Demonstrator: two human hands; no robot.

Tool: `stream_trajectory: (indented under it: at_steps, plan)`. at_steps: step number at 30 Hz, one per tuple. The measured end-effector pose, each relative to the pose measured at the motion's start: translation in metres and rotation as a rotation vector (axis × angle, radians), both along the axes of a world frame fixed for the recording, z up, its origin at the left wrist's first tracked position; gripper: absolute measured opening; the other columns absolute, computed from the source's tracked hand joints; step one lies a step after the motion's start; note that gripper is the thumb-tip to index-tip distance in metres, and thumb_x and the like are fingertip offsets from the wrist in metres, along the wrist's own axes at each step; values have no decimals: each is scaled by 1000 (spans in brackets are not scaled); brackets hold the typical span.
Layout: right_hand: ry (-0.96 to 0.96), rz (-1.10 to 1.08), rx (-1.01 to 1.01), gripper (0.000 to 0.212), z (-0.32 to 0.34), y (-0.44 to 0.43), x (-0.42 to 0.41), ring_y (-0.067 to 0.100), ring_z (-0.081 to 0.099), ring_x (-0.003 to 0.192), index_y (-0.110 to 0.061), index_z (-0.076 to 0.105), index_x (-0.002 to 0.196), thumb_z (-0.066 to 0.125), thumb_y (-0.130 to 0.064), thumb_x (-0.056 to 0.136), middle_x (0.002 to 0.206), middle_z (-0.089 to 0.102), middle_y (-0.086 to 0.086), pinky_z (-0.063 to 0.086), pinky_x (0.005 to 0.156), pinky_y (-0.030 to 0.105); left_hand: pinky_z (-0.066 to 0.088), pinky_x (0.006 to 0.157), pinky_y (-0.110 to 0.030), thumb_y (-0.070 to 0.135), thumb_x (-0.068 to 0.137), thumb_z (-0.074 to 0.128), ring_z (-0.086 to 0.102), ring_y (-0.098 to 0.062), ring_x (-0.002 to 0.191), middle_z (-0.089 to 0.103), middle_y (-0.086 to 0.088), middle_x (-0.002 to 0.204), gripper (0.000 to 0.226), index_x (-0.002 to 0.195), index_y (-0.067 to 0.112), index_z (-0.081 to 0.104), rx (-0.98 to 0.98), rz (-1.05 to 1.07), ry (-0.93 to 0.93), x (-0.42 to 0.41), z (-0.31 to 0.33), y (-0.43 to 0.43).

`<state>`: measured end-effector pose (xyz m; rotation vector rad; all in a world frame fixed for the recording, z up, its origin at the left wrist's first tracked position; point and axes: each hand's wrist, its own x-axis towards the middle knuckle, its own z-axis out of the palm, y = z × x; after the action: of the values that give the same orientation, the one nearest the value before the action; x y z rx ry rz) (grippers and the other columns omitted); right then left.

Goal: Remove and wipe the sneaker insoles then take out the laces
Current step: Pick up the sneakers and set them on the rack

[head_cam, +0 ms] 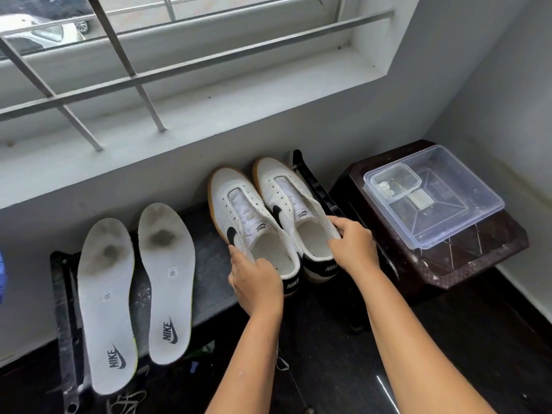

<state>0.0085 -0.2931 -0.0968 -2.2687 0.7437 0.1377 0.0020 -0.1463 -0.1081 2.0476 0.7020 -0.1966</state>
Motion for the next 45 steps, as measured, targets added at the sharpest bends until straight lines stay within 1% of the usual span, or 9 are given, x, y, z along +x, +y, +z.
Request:
stream_trajectory:
  at_steps: [2,7,13,17,20,25,29,38,45]
  plan:
    - [-8,-1,39,46,-1,-1,-2,14,60,90,-32,59,122,53,-9,83,111,68,-6,40,56,17,26,109,-40,13,92,36,25,-28,139,29,-6,154,62,151,14,16,-15,-14,-12,-2,0,1]
    - [-70,-71,13,41,4,7,-7,20,57,111,-25,52,130,55,-25,89,126,60,-2,44,81,31,23,110,-37,30,98,38,21,-27,141,26,-5,155,58,150,15,19,-7,-39,-92,-8,-2,7]
    - [-329,-22,-187,37,18,41,-12,21,45,119,-20,54,126,53,-17,89,127,58,0,42,96,35,20,112,-35,39,98,38,16,-20,143,23,-4,155,57,149,19,22,23,-78,-177,-19,-8,25]
    - [-485,-7,-199,35,21,75,-23,24,46,116,-18,58,122,56,-13,87,120,61,1,43,97,39,20,109,-27,30,97,43,22,-17,141,27,-5,152,52,146,19,29,30,-95,-276,-39,-14,41]
    - [-633,50,-211,30,20,105,-38,22,50,110,-16,60,117,55,-12,88,111,63,3,36,101,32,39,107,-40,25,96,46,37,-18,133,37,-3,143,44,139,21,38,14,-132,-351,-65,-25,57]
    - [-813,199,-267,20,-6,148,-80,19,59,87,-14,66,105,56,-12,88,93,67,0,39,87,32,43,102,-35,26,92,45,46,-15,122,45,4,130,42,133,19,45,97,-258,-287,-122,-59,98]
    - [-665,368,-262,18,-56,169,-122,19,58,85,-17,66,100,52,-21,90,91,67,-3,41,79,35,29,99,-17,21,94,50,41,-14,127,46,2,135,41,135,17,44,228,-306,-93,-159,-89,138]
    - [-242,753,-361,19,-157,184,-191,20,58,68,-21,61,82,45,-28,89,71,60,-7,37,69,33,30,107,-31,24,94,48,32,-21,132,37,-2,141,45,138,18,39,280,-321,378,-211,-147,218]
    - [-165,877,-382,24,-188,211,-192,21,60,64,-18,61,76,42,-29,85,65,61,-5,45,61,33,35,104,-37,23,93,49,30,-24,132,36,-3,139,42,135,20,43,202,-209,500,-238,-173,260]
